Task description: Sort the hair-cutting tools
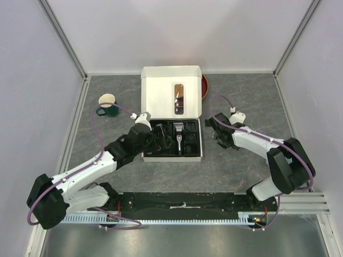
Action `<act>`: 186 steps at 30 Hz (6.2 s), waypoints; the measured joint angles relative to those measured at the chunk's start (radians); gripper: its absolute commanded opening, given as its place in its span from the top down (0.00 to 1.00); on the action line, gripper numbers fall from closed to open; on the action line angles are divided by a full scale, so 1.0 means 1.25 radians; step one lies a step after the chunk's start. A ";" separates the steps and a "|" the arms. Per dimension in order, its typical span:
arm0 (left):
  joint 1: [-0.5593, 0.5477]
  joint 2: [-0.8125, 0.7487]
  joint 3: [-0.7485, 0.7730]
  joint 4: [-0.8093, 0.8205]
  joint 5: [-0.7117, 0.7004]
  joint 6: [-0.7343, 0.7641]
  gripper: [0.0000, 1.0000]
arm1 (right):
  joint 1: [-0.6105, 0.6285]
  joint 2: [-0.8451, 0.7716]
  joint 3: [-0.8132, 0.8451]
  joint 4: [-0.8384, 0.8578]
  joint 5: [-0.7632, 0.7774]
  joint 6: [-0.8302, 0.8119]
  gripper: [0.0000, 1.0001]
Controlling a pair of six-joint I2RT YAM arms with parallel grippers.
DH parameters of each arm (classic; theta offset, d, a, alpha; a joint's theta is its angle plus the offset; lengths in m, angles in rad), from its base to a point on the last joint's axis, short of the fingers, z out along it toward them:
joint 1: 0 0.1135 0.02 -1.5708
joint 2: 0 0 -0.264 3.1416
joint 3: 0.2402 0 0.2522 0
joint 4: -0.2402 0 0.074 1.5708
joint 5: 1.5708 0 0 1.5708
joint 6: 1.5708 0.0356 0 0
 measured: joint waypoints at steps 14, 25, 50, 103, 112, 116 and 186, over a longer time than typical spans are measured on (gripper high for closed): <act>0.000 0.005 -0.001 0.008 0.007 0.005 0.01 | -0.074 0.041 -0.042 0.083 -0.098 0.011 0.29; 0.000 0.023 -0.006 0.047 0.061 0.011 0.02 | -0.081 -0.032 -0.103 0.112 -0.122 0.037 0.67; -0.206 0.164 -0.037 0.506 0.085 0.085 0.30 | -0.024 -0.443 -0.163 0.223 -0.462 0.270 0.76; -0.272 0.305 0.099 0.615 -0.141 0.227 0.98 | 0.006 -0.476 -0.155 0.219 -0.445 0.284 0.02; -0.078 0.240 0.087 0.504 0.053 0.197 0.98 | 0.006 -0.469 -0.104 0.147 -0.378 0.172 0.02; -0.009 0.208 0.087 0.424 0.125 0.176 0.98 | 0.006 -0.501 -0.107 0.113 -0.343 0.144 0.02; 0.108 0.673 0.441 0.023 0.496 0.148 0.59 | 0.006 -0.420 -0.127 0.121 -0.283 -0.070 0.02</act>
